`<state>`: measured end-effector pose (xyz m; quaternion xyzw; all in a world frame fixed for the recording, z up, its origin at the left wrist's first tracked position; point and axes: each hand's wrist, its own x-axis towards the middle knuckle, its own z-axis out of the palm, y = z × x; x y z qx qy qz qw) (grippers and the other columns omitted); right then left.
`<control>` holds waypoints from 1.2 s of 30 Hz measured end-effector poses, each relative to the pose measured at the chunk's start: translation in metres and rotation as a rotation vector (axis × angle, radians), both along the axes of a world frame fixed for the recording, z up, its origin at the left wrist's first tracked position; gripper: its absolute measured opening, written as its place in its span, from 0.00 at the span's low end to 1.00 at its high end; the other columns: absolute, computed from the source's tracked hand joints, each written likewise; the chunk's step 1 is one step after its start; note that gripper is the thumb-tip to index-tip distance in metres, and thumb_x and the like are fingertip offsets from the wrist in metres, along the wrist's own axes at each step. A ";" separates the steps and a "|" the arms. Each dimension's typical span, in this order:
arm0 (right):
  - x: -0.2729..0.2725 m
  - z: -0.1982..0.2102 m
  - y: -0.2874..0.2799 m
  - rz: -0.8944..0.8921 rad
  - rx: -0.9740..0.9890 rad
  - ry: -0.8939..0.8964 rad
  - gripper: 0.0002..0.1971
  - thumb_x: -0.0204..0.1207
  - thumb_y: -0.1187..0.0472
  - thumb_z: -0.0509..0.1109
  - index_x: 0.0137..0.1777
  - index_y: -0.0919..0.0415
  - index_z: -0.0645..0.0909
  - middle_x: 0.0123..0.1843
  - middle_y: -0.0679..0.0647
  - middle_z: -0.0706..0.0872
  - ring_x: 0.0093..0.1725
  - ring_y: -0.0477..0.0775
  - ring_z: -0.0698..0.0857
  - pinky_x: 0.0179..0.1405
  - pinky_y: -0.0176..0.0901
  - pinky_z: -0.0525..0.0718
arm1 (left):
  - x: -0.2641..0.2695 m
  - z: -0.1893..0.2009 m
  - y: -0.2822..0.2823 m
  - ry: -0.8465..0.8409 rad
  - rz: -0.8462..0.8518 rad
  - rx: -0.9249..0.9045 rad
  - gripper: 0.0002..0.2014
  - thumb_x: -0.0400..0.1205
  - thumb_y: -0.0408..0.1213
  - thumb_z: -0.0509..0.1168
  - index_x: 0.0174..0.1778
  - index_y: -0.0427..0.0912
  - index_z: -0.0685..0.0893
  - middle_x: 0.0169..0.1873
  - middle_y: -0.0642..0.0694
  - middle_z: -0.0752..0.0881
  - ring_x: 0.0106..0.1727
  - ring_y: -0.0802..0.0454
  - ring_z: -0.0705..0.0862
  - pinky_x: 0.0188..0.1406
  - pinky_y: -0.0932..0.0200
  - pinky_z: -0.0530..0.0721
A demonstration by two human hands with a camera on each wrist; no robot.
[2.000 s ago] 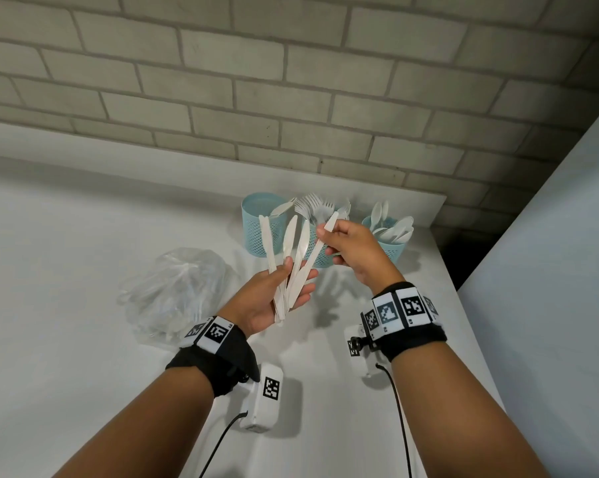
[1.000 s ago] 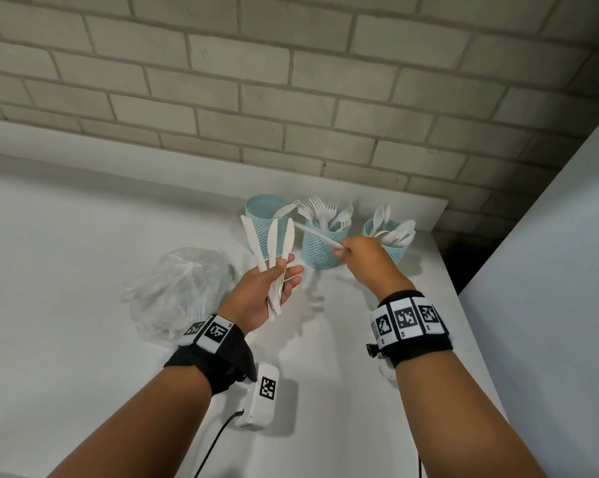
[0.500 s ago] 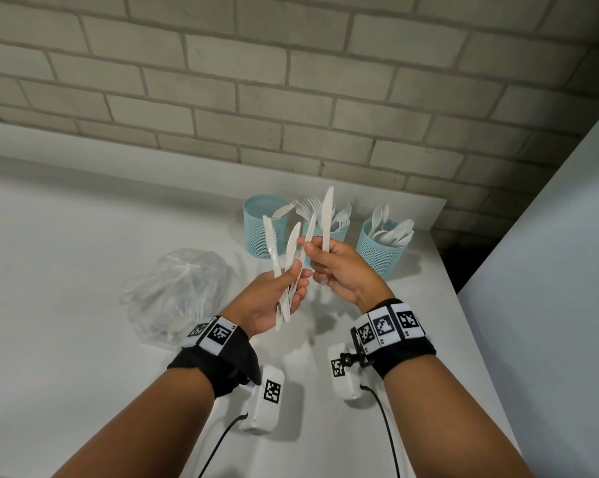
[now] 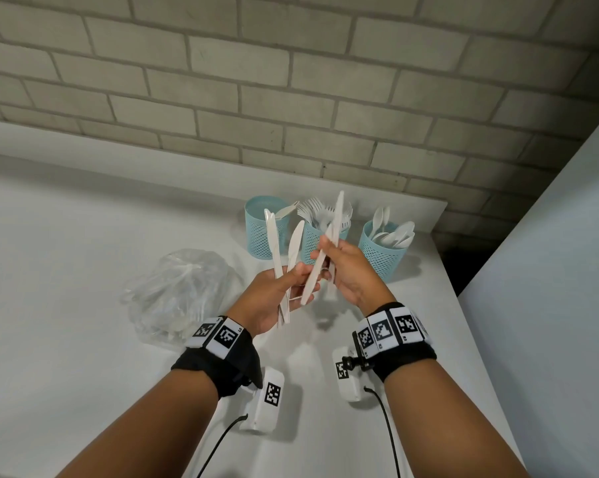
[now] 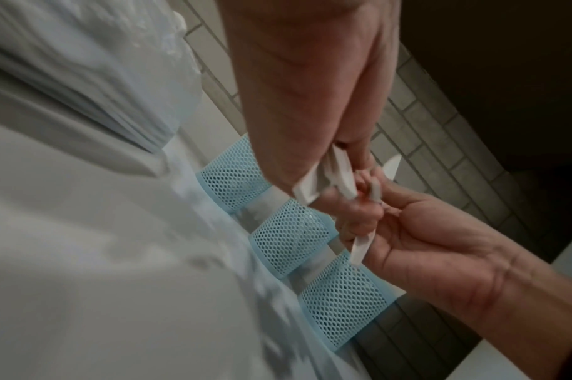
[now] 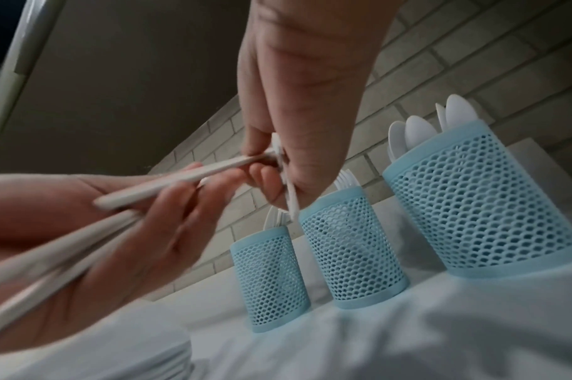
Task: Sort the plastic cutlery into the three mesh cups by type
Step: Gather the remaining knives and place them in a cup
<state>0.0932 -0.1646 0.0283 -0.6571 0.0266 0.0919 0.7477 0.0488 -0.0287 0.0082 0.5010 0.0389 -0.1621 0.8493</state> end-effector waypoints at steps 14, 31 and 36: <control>-0.002 0.008 -0.001 0.046 -0.159 -0.052 0.06 0.76 0.59 0.72 0.45 0.60 0.80 0.19 0.44 0.66 0.18 0.41 0.62 0.15 0.31 0.60 | -0.001 0.002 -0.003 0.069 -0.044 0.090 0.14 0.83 0.44 0.62 0.52 0.36 0.85 0.30 0.50 0.81 0.26 0.61 0.80 0.27 0.71 0.82; 0.006 0.013 -0.006 -0.178 0.057 0.056 0.09 0.86 0.61 0.54 0.44 0.57 0.71 0.33 0.55 0.80 0.28 0.49 0.81 0.27 0.36 0.79 | 0.003 -0.004 0.002 0.060 0.013 0.163 0.13 0.86 0.41 0.58 0.53 0.37 0.84 0.36 0.48 0.78 0.29 0.60 0.76 0.24 0.73 0.77; 0.002 0.009 -0.003 -0.126 0.013 0.000 0.03 0.86 0.58 0.55 0.55 0.55 0.69 0.26 0.51 0.69 0.16 0.43 0.69 0.14 0.32 0.66 | 0.003 0.000 0.002 0.068 -0.004 0.158 0.17 0.85 0.54 0.53 0.53 0.44 0.77 0.28 0.52 0.70 0.20 0.62 0.61 0.15 0.71 0.58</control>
